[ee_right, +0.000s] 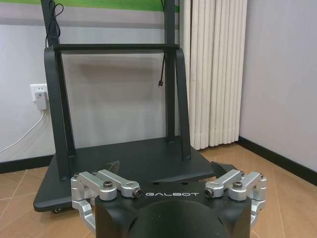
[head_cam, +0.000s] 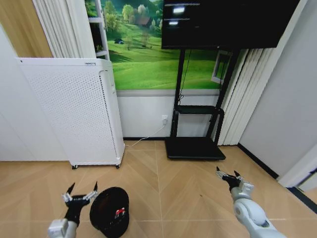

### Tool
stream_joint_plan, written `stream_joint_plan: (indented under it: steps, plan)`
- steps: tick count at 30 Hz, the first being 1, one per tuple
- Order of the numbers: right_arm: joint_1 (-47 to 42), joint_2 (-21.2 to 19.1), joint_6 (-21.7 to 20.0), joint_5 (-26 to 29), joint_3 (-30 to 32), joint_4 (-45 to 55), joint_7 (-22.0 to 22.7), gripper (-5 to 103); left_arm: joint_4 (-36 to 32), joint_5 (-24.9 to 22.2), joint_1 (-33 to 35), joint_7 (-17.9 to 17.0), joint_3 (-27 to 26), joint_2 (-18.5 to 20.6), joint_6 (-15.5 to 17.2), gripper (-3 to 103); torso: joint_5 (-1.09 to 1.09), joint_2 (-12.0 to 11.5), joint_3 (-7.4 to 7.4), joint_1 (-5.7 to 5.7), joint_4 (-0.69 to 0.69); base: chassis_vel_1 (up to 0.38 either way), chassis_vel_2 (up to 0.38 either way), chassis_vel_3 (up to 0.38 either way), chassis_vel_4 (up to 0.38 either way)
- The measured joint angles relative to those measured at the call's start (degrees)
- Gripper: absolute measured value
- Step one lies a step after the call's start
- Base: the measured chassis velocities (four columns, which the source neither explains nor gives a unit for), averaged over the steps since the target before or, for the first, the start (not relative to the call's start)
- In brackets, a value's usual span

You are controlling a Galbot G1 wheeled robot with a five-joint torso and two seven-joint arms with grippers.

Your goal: Pick up the trash bin and place the garbage on the floor into it.

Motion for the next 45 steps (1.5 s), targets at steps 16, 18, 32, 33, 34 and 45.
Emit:
stream_joint_plan:
  steps: [16, 18, 32, 33, 34, 45]
  plan:
    - [0.0, 0.0, 0.0, 0.0, 0.0, 0.0, 0.0, 100, 16.9, -14.6, -14.3, 1.6, 2.3, 7.1, -6.3, 100, 0.00, 0.0, 0.00, 0.00, 0.01, 0.000, 0.000, 0.000, 0.000]
    - [0.0, 0.0, 0.0, 0.0, 0.0, 0.0, 0.0, 100, 19.4, -14.7, -15.9, 2.1, 4.0, 7.0, -7.3, 100, -0.01, 0.0, 0.00, 0.00, 0.01, 0.000, 0.000, 0.000, 0.000]
    - [0.0, 0.0, 0.0, 0.0, 0.0, 0.0, 0.0, 100, 22.6, -12.5, -17.0, 2.8, 7.1, 4.2, -8.4, 100, 0.00, 0.0, 0.00, 0.00, 0.02, 0.000, 0.000, 0.000, 0.000]
    - [0.0, 0.0, 0.0, 0.0, 0.0, 0.0, 0.0, 100, 22.6, -12.5, -17.0, 2.8, 7.1, 4.2, -8.4, 100, 0.00, 0.0, 0.00, 0.00, 0.02, 0.000, 0.000, 0.000, 0.000]
    - [0.0, 0.0, 0.0, 0.0, 0.0, 0.0, 0.0, 100, 22.5, -12.5, -17.0, 2.8, 7.1, 4.2, -8.3, 100, 0.00, 0.0, 0.00, 0.00, 0.01, 0.000, 0.000, 0.000, 0.000]
    - [0.0, 0.0, 0.0, 0.0, 0.0, 0.0, 0.0, 100, 22.3, -12.4, -16.9, 2.8, 7.1, 4.2, -8.2, 100, 0.00, 0.1, 0.07, 0.00, 0.01, 0.000, 0.000, 0.000, 0.000]
